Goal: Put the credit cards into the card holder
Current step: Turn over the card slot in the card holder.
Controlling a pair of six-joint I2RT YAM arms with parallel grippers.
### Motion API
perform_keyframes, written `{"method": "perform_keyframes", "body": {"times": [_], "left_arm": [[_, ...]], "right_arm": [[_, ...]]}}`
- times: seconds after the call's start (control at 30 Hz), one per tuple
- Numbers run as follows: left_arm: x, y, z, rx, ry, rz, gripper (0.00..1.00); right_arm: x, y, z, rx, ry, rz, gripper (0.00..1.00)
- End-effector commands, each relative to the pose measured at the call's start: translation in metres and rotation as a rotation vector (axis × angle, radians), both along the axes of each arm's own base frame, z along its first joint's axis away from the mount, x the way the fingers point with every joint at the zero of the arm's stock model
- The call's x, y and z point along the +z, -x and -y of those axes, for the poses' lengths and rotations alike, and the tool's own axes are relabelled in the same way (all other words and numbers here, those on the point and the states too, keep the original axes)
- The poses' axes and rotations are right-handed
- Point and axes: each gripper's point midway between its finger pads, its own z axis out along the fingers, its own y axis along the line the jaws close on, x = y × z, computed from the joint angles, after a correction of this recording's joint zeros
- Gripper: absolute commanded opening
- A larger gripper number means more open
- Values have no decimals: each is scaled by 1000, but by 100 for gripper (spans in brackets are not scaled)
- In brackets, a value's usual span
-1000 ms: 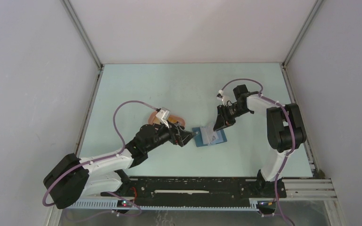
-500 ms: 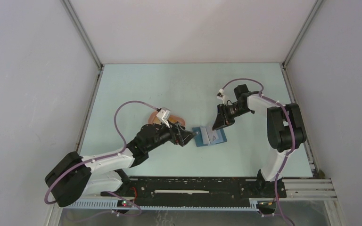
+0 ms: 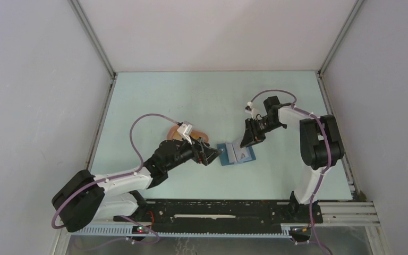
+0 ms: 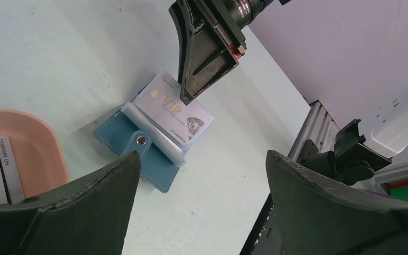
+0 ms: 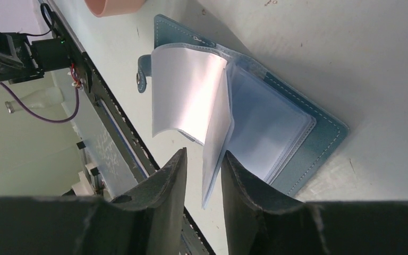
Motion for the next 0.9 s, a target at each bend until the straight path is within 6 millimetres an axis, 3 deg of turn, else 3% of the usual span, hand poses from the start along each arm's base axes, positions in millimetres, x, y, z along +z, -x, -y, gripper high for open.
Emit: {"method": "perform_keyframes", "body": {"times": [0.0, 0.13, 0.37, 0.5, 0.87], "left_arm": [[-2, 1, 0, -6, 19, -1, 92], [-2, 2, 1, -9, 21, -4, 92], [-1, 2, 2, -13, 24, -2, 91], [-1, 2, 2, -13, 25, -2, 92], [2, 1, 3, -18, 29, -1, 92]], "right_arm": [[10, -7, -1, -7, -21, 1, 40], [24, -7, -5, -4, -93, 3, 46], [29, -10, 2, -37, -145, -26, 46], [28, -10, 1, -42, -160, -48, 36], [27, -10, 1, -46, -168, -59, 23]]}}
